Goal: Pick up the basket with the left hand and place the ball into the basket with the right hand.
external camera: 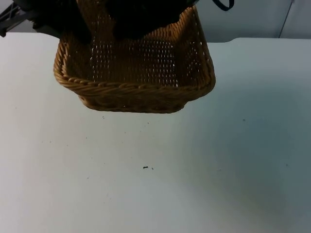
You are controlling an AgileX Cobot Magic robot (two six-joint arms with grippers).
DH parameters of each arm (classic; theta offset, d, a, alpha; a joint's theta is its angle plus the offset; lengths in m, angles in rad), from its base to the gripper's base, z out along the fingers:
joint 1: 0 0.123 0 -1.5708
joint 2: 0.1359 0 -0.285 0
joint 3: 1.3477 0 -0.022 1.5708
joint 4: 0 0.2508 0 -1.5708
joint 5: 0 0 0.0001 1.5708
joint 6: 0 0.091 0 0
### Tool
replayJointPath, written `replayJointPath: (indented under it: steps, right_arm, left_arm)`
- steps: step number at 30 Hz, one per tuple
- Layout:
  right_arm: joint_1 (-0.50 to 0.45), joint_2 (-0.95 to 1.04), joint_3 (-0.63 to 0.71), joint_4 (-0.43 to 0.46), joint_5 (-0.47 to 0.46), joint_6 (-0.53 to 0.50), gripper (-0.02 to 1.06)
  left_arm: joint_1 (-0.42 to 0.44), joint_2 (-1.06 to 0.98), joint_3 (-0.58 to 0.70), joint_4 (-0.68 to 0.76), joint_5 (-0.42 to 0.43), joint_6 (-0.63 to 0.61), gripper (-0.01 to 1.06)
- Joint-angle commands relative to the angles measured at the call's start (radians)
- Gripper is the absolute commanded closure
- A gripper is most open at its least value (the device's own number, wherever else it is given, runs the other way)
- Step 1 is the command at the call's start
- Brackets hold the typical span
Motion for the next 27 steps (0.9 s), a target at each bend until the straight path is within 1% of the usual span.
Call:
replayJointPath:
  steps: [1,2,3,5,6,12,17,19,21,22,23,24,25,26,27]
  right_arm:
    - [0.006,0.001,-0.009,0.003,-0.012,-0.012,0.57]
    - [0.006,0.001,-0.009,0.0,-0.017,-0.012,0.47]
    - [0.006,0.001,-0.009,0.0,-0.017,-0.012,0.47]
    - [0.006,-0.001,-0.009,0.0,-0.019,-0.026,0.3]
    - [0.006,-0.001,-0.009,0.0,-0.016,-0.038,0.28]
    - [0.006,-0.026,-0.009,-0.007,0.005,-0.056,0.28]
    - [0.006,-0.118,-0.009,-0.058,0.014,-0.054,0.28]
    - [0.006,-0.177,-0.009,-0.113,0.021,-0.034,0.28]
    - [0.006,-0.233,-0.009,-0.19,0.043,0.02,0.28]
    - [0.006,-0.233,-0.009,-0.19,0.043,0.02,0.28]
    - [0.006,-0.261,-0.009,-0.249,0.055,0.063,0.28]
    - [0.006,-0.298,0.007,-0.33,0.054,0.132,0.29]
    - [0.006,-0.325,0.031,-0.377,0.037,0.18,0.3]
    - [0.006,-0.325,0.031,-0.377,0.037,0.18,0.3]
    - [0.006,-0.351,0.059,-0.412,0.006,0.211,0.3]
  left_arm:
    - [-0.008,-0.006,-0.007,-0.031,-0.011,0.0,1.05]
    - [-0.008,-0.006,-0.007,-0.031,-0.011,0.0,1.05]
    - [-0.008,-0.006,-0.007,-0.031,-0.011,0.0,1.05]
    - [-0.008,-0.006,-0.007,-0.031,-0.011,0.0,1.05]
    - [-0.008,-0.006,-0.007,-0.031,-0.011,0.0,1.05]
    - [-0.008,-0.006,-0.007,-0.031,-0.011,0.0,1.05]
    - [-0.008,-0.006,-0.007,-0.031,-0.007,-0.001,1.05]
    - [-0.008,-0.006,-0.007,-0.031,-0.005,-0.001,1.05]
    - [-0.008,-0.006,-0.007,-0.031,-0.005,-0.001,1.05]
    - [-0.008,-0.006,-0.007,-0.031,-0.005,-0.001,1.05]
    - [-0.008,-0.006,-0.007,-0.031,-0.005,-0.001,1.05]
    - [-0.008,-0.006,-0.007,-0.031,-0.005,-0.001,1.05]
    - [-0.008,-0.006,-0.007,-0.031,-0.005,-0.001,1.05]
    - [-0.008,-0.006,-0.007,-0.031,-0.005,-0.001,1.05]
    - [-0.008,-0.006,-0.007,-0.031,-0.005,-0.001,1.05]
